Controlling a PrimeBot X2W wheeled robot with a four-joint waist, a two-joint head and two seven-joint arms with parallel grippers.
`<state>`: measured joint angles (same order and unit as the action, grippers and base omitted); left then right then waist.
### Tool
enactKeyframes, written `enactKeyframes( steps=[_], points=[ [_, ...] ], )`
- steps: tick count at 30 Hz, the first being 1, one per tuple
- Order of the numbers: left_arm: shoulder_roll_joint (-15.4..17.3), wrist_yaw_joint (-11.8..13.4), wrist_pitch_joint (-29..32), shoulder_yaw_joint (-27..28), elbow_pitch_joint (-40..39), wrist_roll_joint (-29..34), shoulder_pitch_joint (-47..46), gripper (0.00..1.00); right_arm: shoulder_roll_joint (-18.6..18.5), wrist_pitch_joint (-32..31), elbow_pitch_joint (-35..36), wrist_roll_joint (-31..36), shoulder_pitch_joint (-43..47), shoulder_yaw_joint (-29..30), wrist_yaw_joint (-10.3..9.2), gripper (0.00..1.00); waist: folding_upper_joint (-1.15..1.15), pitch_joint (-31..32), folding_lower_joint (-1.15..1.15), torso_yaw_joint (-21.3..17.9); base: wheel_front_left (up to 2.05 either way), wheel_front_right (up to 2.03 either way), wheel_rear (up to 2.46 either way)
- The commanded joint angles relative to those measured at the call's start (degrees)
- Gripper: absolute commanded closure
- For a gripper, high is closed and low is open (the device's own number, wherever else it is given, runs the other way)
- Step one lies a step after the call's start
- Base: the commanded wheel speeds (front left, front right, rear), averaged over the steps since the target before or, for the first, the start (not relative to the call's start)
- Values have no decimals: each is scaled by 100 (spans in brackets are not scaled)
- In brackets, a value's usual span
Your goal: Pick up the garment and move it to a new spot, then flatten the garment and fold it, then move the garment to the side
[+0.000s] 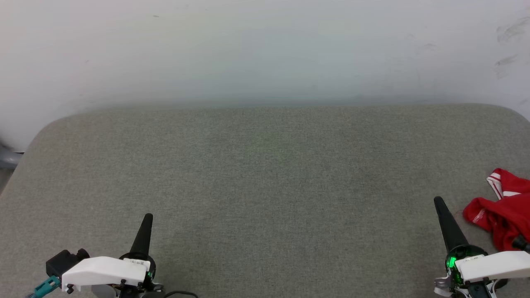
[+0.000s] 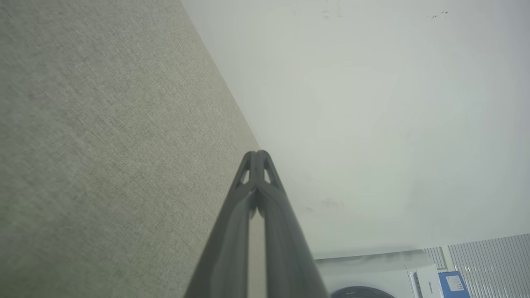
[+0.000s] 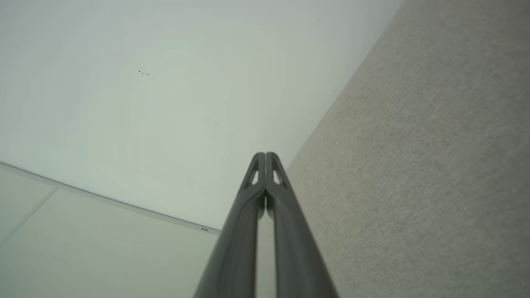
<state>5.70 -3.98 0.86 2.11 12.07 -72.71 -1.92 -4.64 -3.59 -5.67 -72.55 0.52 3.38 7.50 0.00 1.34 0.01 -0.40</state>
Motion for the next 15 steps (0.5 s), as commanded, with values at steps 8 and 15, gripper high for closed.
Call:
enactKeyframes(
  steps=[8, 15],
  points=[
    [-54, -112, 140, 125, 20, -461, -211, 100, -25, -29, -159, -521, -255, 29, -1, 100, 0, -27, -1, 7, 0, 0, 0],
    [-107, -163, 224, 184, 58, -764, -268, 100, -18, -45, -301, -853, -353, 41, -1, 100, 0, -49, -1, 13, 0, 0, 0]
  ],
)
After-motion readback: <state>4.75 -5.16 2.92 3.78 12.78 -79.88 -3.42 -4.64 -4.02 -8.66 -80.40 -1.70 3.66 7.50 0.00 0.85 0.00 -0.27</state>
